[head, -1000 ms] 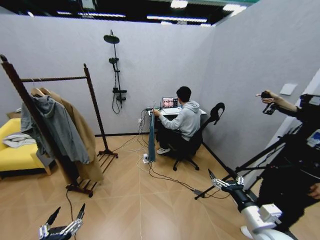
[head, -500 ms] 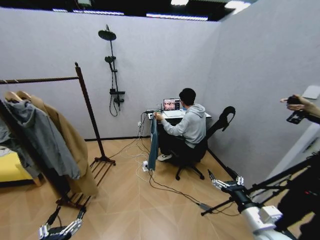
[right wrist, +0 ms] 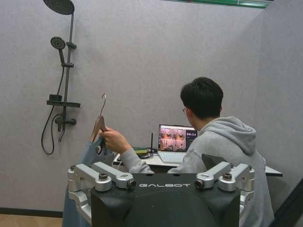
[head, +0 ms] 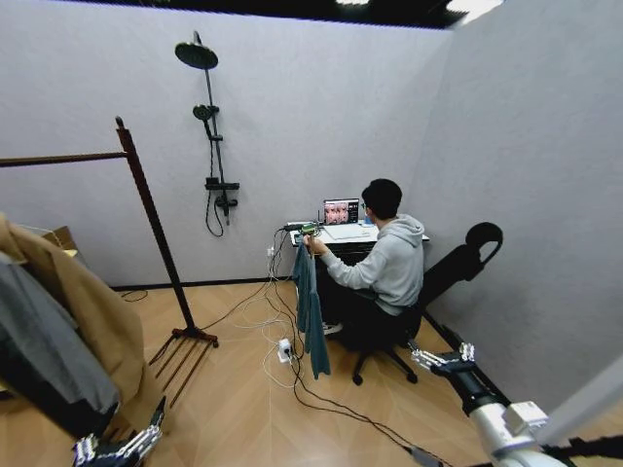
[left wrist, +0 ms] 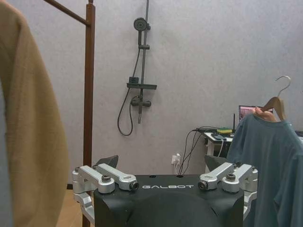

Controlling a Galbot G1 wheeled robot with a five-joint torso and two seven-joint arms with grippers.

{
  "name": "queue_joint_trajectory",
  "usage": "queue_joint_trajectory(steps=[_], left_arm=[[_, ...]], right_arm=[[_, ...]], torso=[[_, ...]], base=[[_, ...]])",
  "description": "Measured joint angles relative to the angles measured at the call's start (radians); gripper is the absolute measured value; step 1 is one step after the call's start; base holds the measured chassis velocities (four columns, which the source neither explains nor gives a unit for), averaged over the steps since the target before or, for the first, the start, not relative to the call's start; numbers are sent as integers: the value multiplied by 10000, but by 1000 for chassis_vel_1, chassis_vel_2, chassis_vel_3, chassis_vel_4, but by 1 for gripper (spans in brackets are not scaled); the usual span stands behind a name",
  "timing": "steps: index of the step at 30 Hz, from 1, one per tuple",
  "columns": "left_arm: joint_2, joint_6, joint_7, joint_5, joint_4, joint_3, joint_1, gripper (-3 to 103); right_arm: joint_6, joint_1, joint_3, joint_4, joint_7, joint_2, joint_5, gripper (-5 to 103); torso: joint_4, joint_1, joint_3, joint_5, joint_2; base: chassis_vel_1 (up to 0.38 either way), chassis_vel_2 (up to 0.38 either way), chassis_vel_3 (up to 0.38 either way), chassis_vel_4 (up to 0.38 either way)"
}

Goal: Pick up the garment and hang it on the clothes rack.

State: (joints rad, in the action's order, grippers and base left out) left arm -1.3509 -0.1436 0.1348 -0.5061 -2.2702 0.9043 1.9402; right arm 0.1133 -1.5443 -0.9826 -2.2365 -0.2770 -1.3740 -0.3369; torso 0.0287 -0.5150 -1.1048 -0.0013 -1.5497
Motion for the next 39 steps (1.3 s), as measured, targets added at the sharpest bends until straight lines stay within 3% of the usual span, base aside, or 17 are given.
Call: queue_joint_trajectory(steps=[4,5,8,9,12,15,16,19,24,28,30,39], left_arm=[[-1,0,3,0,-1,0,0,100],[0,0,0,0,-1,0,0,100],[0,0,1,0,0,-1,0,100],[0,0,1,0,-2,0,0,100],[0,0,1,0,-1,0,0,100],[0,0,0,0,-2,0,0,100],[1,0,2,0,-1,0,-1,100],[0,0,1,0,-1,0,-1,100],[1,0,0,0,-1,0,0,100],[-1,0,0,0,-1,1,1,100],[-1,0,3,0,-2,0,1,100],[-1,0,2,0,-1,0,0,100]], right_arm=[[1,-5,16,-7,6,-12,63,100],[1,-2,26,-21,6,-13,87,100],[5,-2,34,-23,6,-13,103,100],[25,8,51,-22,29,-13,113,100],[218,48,108,-106,236,9,160,100],[406,137,151,-159,365,48,158,100],[587,339,201,-245,441,134,127,100],[897,769,373,-257,493,358,-68,100],[1345,1631,890,11,555,927,-404,100],[1976,3367,2150,945,1066,1747,-728,100],[2032,3871,2554,1257,1173,1835,-628,100],[2267,6359,5195,2967,2975,1545,-570,100]], torso=[[0,1,0,20,-1],[-1,2,1,2,-2],[0,-4,-2,-1,2],[-1,-3,-3,28,3],[0,-3,-1,-1,1],[-4,-16,-6,27,7],[2,-14,-4,3,6],[-2,-15,-6,20,7],[-1,8,1,11,-2],[-1,13,2,11,-6],[-1,12,1,16,-5],[-3,-9,-4,11,4]], base=[[-364,342,346,-338],[-326,360,378,-345],[-326,366,356,-345],[-351,369,375,-365],[-325,320,383,-337],[-292,292,295,-237],[-227,196,90,-137],[-131,126,61,-60],[6,2,-17,6],[64,-48,-67,47],[0,0,0,0],[0,0,0,0]])
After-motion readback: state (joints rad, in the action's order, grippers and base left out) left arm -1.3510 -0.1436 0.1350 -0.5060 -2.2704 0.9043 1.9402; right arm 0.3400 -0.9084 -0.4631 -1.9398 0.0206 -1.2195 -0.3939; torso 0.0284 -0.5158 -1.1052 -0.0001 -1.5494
